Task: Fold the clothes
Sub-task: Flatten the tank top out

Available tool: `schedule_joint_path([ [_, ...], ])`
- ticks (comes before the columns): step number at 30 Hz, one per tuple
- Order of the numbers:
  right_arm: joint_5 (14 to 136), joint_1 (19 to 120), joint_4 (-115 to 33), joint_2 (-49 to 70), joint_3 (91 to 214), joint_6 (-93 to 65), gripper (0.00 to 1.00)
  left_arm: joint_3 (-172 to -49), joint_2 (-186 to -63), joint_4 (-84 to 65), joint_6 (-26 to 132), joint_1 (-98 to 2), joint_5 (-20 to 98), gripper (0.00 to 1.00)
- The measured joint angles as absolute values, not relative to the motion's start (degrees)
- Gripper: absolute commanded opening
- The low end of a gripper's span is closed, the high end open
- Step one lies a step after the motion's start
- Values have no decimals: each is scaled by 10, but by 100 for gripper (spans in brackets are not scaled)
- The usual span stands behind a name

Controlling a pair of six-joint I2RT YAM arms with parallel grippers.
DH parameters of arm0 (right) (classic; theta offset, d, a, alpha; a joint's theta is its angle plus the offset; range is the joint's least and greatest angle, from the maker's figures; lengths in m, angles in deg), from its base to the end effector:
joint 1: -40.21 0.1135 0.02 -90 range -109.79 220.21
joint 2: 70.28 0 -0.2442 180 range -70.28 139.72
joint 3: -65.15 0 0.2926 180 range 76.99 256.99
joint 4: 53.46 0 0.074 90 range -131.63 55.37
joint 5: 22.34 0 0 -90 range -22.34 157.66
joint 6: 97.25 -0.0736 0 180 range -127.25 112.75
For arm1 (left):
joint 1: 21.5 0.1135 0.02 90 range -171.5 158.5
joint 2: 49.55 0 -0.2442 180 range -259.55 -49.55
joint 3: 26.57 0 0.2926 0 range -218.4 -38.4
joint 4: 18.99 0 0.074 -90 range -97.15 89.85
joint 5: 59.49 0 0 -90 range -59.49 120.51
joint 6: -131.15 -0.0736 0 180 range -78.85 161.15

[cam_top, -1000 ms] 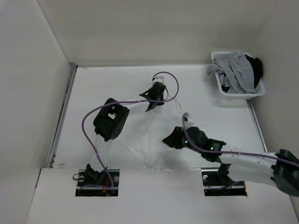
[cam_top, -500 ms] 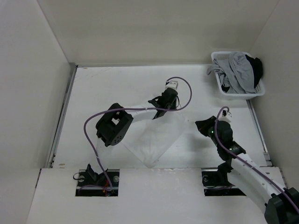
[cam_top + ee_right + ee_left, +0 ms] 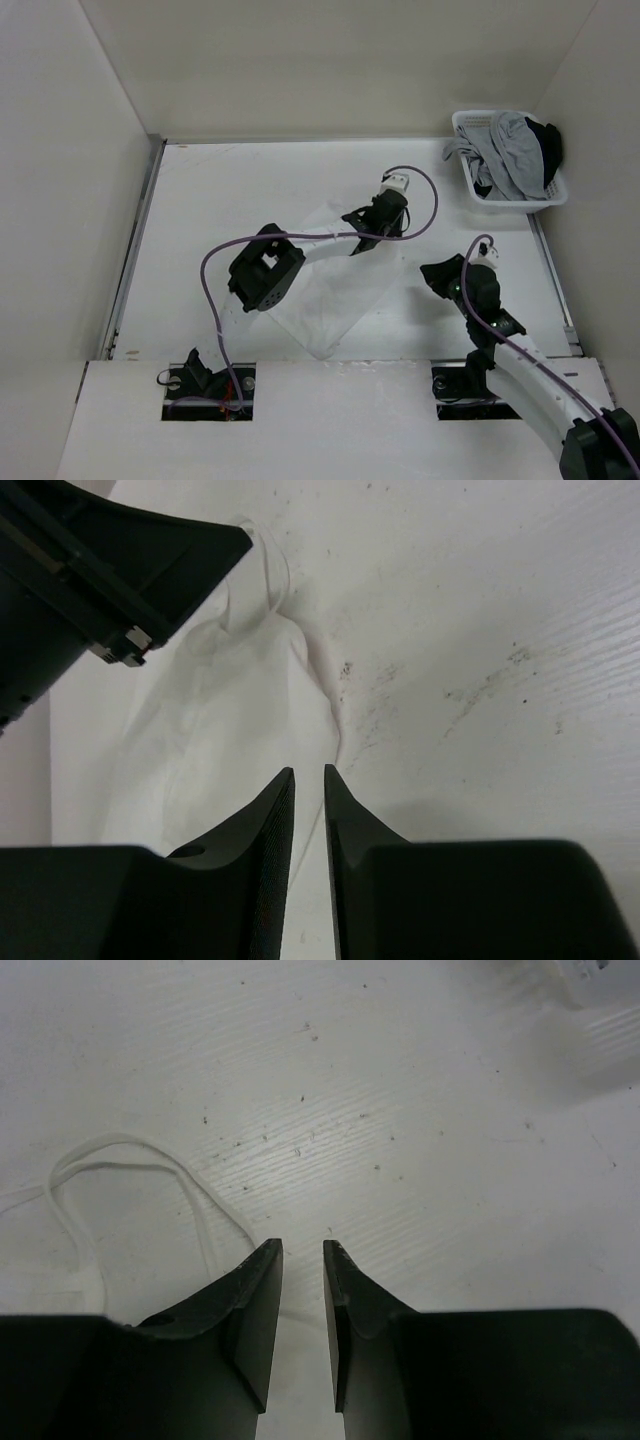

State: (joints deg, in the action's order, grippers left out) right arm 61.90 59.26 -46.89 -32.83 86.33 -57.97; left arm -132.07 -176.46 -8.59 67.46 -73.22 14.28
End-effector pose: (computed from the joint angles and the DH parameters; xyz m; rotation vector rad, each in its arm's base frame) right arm 0.2318 0.0722 0.1229 0.6199 1.9370 0.6879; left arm 0.3643 -0.4284 0.1257 0.3046 2.1223 -0.5119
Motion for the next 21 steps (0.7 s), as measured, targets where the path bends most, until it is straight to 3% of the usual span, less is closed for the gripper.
schedule_joint_path([
  [9, 624, 582, -472, -333, 863, -581, 30, -1343, -1801, -39, 673, -726, 99, 22],
  [21, 624, 583, -478, -322, 863, -580, 32, -1343, -1809, -37, 673, -726, 100, 24],
])
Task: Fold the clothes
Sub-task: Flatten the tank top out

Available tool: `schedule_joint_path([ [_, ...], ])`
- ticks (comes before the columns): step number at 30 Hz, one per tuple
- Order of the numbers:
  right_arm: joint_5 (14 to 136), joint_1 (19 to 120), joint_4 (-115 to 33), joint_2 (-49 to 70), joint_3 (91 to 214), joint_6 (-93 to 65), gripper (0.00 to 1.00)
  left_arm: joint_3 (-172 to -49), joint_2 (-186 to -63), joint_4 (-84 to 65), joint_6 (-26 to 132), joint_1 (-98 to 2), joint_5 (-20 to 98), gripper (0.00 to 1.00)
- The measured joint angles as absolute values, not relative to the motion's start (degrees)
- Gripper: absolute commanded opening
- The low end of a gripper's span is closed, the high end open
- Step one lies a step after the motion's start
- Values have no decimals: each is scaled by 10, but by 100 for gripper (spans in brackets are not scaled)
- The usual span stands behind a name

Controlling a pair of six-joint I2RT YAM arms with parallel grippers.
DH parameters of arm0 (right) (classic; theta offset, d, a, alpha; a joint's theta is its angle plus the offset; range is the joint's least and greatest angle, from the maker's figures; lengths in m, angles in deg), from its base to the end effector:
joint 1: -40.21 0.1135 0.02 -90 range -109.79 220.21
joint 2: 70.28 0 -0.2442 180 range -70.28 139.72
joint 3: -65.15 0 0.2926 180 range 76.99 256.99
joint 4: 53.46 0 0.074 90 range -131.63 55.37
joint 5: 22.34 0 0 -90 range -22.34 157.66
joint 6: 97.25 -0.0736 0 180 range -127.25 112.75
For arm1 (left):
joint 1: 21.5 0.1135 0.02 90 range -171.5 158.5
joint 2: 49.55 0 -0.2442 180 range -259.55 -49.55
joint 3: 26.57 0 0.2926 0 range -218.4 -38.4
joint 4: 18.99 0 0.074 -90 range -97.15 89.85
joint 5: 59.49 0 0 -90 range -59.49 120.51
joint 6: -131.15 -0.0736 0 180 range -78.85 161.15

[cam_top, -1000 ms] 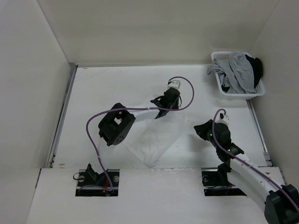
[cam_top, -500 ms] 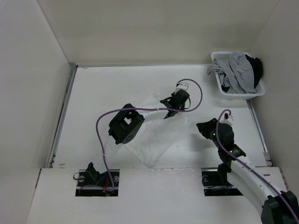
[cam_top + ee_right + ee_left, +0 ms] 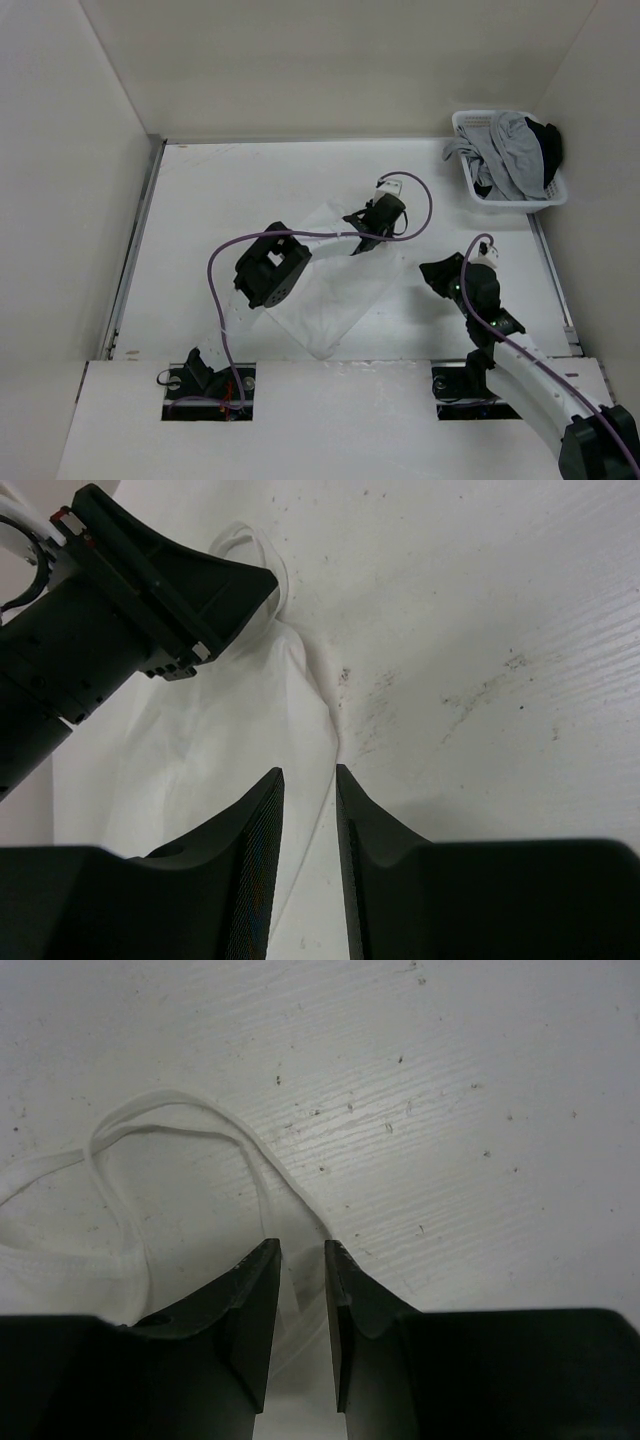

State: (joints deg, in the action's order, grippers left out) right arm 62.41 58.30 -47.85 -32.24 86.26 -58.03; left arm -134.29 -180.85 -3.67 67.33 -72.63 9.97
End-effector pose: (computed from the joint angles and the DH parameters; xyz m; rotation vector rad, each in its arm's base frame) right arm 0.2337 0.0692 0.1223 0.6302 1.9283 0.6889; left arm 0.3719 -0.4202 0.0902 0.2909 2.2023 -0.3477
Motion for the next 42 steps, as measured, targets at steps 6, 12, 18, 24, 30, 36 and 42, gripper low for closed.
schedule_joint_path([
  [6, 625, 586, -489, -319, 863, -580, 32, -1349, -1816, -40, 673, -727, 103, 24],
  [12, 628, 599, -498, -304, 863, -578, 32, -1349, -1817, -55, 674, -728, 104, 24],
  [18, 630, 603, -499, -297, 863, -578, 32, -1333, -1816, -92, 683, -732, 103, 23],
  [24, 630, 605, -499, -314, 863, -577, 32, -1329, -1817, -94, 686, -734, 103, 23],
  [30, 630, 605, -499, -344, 862, -578, 33, -1336, -1822, -82, 685, -734, 103, 14],
  [36, 630, 602, -497, -385, 862, -578, 33, -1353, -1832, -77, 679, -733, 101, 3],
  [42, 630, 593, -497, -399, 862, -578, 33, -1343, -1827, -83, 668, -732, 83, 0],
])
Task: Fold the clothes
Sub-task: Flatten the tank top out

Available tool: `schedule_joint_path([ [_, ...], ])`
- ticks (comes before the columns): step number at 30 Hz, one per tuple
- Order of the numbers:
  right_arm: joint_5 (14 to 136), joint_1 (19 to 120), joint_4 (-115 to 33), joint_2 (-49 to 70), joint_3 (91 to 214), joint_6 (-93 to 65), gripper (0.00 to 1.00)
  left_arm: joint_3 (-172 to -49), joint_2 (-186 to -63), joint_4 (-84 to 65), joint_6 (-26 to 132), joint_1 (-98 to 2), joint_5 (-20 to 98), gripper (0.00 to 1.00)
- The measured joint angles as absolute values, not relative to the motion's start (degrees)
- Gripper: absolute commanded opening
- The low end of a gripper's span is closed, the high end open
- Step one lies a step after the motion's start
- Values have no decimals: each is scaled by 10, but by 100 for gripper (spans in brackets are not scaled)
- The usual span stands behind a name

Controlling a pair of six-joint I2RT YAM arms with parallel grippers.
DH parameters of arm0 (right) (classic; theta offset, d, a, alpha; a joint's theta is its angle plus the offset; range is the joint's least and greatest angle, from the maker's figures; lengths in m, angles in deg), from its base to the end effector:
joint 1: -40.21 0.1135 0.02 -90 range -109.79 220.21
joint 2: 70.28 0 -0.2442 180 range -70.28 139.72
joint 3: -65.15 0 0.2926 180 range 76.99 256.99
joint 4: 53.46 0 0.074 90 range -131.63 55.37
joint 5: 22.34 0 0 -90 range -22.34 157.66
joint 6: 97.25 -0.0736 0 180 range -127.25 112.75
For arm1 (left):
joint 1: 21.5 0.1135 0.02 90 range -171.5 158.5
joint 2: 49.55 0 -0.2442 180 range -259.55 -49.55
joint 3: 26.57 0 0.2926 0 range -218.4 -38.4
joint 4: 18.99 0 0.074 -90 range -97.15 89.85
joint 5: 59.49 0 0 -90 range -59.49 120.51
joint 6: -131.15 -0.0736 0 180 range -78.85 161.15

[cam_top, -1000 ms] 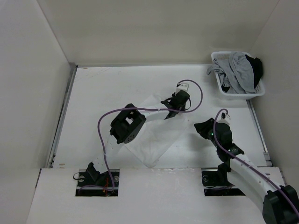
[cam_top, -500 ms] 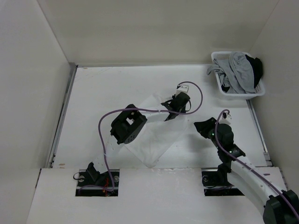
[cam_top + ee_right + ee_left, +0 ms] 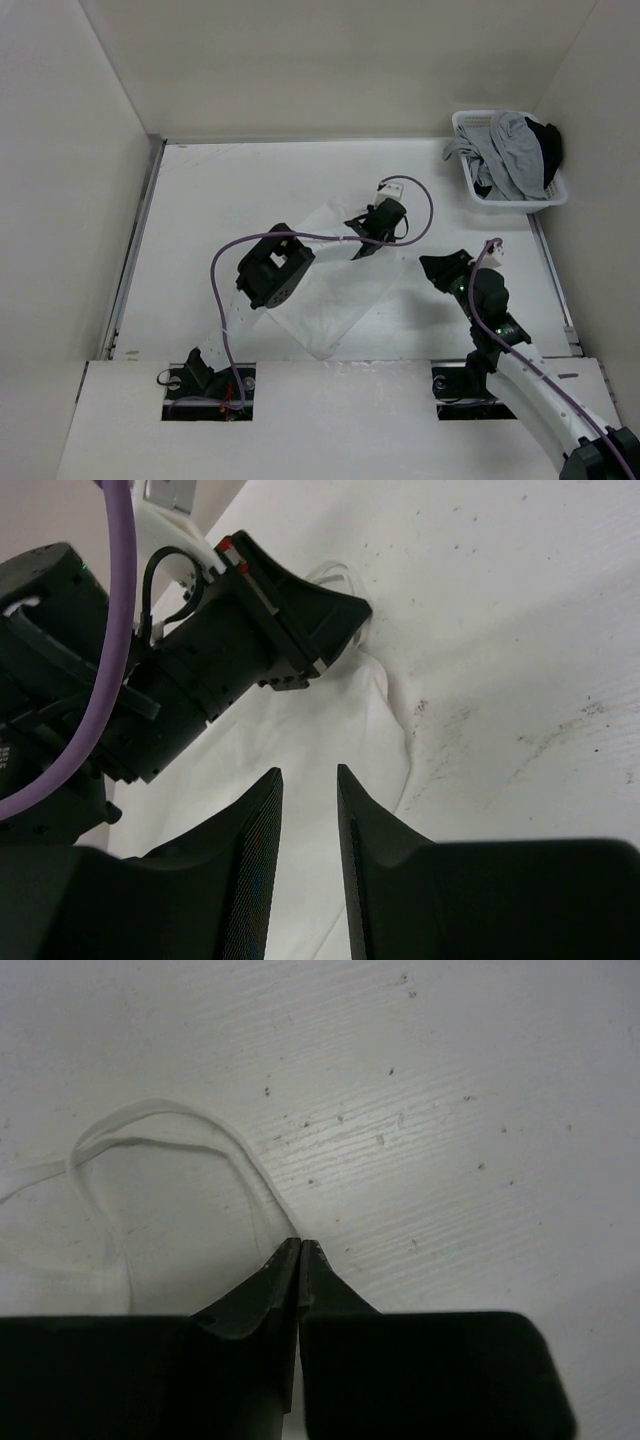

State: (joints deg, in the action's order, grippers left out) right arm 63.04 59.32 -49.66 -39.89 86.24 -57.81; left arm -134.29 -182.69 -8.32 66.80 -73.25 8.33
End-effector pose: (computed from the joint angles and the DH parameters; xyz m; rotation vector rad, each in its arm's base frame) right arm 0.2303 0.0735 0.1564 0.5644 1.7835 0.7861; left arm 0.3723 -0.4274 0.0824 0.2778 2.1514 -0.3561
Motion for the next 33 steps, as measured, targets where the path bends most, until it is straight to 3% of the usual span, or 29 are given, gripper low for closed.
schedule_joint_path([
  [8, 630, 593, -498, -333, 865, -578, 35, -1166, -1628, -122, 668, -722, 81, 0],
  [12, 630, 593, -501, -246, 890, -573, 36, -1105, -1494, -170, 679, -714, 90, 0],
  [18, 620, 600, -523, -94, 993, -539, 41, -997, -1409, -217, 713, -698, 97, 0],
  [26, 610, 654, -547, 14, 1082, -511, 48, -755, -1255, -157, 769, -657, 88, 0],
  [33, 611, 665, -541, 192, 1205, -471, 48, -665, -1083, -104, 816, -625, 56, 0],
])
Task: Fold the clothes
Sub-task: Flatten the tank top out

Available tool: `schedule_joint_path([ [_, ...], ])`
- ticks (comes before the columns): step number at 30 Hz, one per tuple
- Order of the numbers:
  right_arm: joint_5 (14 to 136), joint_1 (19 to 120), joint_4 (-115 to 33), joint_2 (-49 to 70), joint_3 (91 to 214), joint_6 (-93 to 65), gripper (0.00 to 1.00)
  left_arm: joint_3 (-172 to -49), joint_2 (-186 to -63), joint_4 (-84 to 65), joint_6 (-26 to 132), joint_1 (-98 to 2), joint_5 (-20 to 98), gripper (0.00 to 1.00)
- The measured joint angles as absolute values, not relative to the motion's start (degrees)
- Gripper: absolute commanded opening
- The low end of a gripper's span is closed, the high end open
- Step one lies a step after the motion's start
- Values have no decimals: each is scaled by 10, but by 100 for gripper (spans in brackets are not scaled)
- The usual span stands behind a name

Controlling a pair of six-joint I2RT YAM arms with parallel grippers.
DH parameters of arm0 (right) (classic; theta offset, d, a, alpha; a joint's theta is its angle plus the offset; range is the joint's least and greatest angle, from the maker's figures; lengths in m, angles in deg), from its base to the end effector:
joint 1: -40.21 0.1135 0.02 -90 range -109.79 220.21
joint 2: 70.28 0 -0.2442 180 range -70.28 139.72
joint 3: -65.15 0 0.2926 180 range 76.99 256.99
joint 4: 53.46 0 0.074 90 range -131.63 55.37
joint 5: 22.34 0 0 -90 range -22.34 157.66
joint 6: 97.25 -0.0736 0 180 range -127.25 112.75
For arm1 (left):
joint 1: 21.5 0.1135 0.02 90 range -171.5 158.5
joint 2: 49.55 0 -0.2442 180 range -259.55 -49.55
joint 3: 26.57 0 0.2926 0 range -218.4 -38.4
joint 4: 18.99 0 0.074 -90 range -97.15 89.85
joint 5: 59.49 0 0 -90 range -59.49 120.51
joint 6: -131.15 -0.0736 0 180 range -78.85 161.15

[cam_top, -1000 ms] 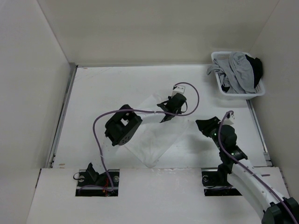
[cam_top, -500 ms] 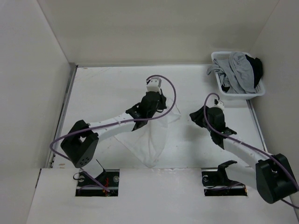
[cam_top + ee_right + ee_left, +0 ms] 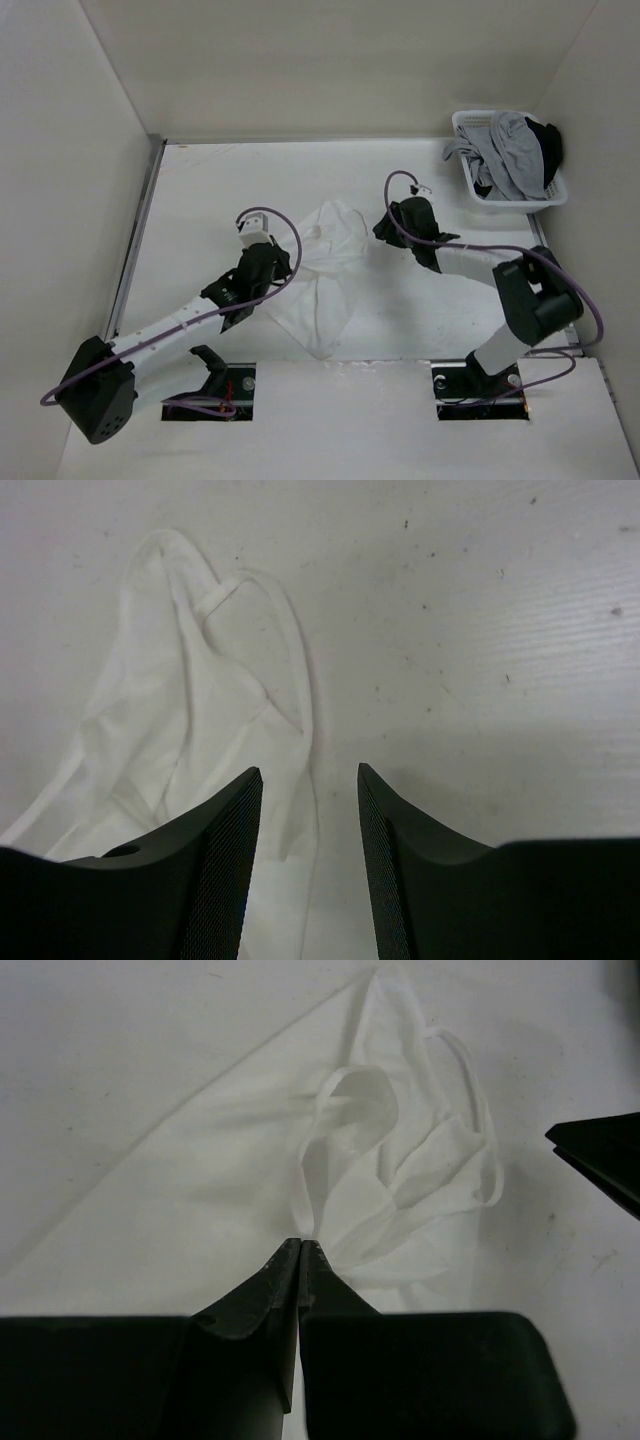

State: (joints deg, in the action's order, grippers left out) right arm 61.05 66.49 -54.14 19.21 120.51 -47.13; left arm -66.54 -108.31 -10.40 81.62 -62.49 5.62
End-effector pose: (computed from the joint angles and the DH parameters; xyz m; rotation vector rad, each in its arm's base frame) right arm 0.3470 0.1619 0.1124 0.3283 2.1762 0.5394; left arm 0.2433 -0.1703 0.1633 -0.2611 2.0147 -0.4624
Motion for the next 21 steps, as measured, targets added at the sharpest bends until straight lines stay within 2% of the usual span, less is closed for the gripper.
schedule_joint_path([
  [5, 615, 665, -519, 278, 1284, -440, 48, -638, -1063, -77, 834, -617, 55, 0],
  [16, 637, 665, -426, 382, 1425, -413, 46, -615, -1028, -65, 842, -591, 68, 1],
  [19, 652, 665, -407, 397, 1438, -412, 41, -612, -1027, -72, 842, -590, 74, 1],
  [21, 664, 665, -399, 408, 1446, -412, 31, -608, -1027, -77, 842, -586, 80, 1],
])
